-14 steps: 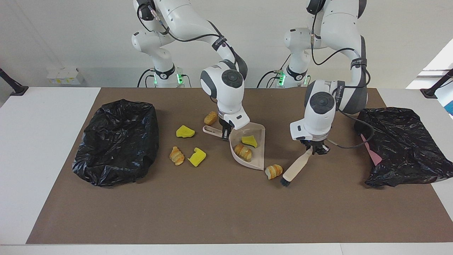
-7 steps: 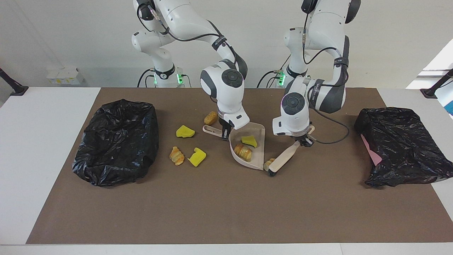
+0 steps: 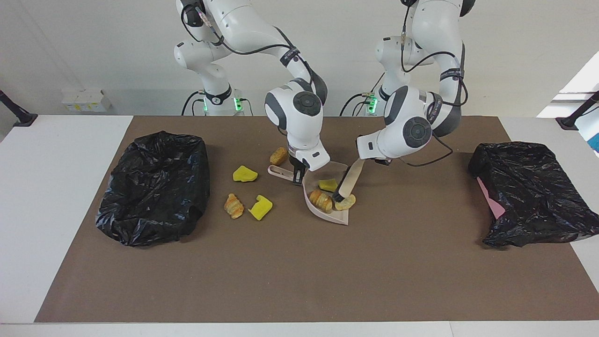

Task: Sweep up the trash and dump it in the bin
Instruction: 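Sweep the yellow pieces into the dustpan with the left gripper's brush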

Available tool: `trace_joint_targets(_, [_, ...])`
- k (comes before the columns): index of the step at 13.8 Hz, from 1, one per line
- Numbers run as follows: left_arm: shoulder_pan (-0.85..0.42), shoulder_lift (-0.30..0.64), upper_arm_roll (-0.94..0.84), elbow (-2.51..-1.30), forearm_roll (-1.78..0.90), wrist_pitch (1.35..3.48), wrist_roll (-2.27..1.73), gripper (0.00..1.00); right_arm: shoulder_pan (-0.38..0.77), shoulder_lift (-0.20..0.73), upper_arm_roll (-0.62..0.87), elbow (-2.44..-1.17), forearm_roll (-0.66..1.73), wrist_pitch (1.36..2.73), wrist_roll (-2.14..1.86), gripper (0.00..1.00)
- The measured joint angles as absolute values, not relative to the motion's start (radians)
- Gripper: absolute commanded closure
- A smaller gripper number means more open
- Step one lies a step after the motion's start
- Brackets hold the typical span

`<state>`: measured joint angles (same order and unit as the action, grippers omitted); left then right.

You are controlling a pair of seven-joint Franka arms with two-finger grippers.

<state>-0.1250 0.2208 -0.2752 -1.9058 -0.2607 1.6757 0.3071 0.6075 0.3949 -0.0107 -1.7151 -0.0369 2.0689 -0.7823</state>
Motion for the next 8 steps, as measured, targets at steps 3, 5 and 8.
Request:
trace_joint_targets(3, [-0.106, 0.202, -0.272, -1.903, -0.272, 1.684, 0.268, 1.00, 0.608, 0.395, -0.011, -1.715, -0.037, 2.069, -0.782, 1.00])
trace_joint_targets(5, [-0.075, 0.173, -0.266, -1.896, -0.272, 1.686, 0.255, 1.00, 0.607, 0.393, -0.011, -1.715, -0.037, 2.069, -0.782, 1.00])
trace_joint_targets(8, [-0.047, 0.144, -0.260, -1.889, -0.256, 1.684, 0.148, 1.00, 0.596, 0.376, -0.012, -1.715, -0.037, 2.068, -0.801, 1.00])
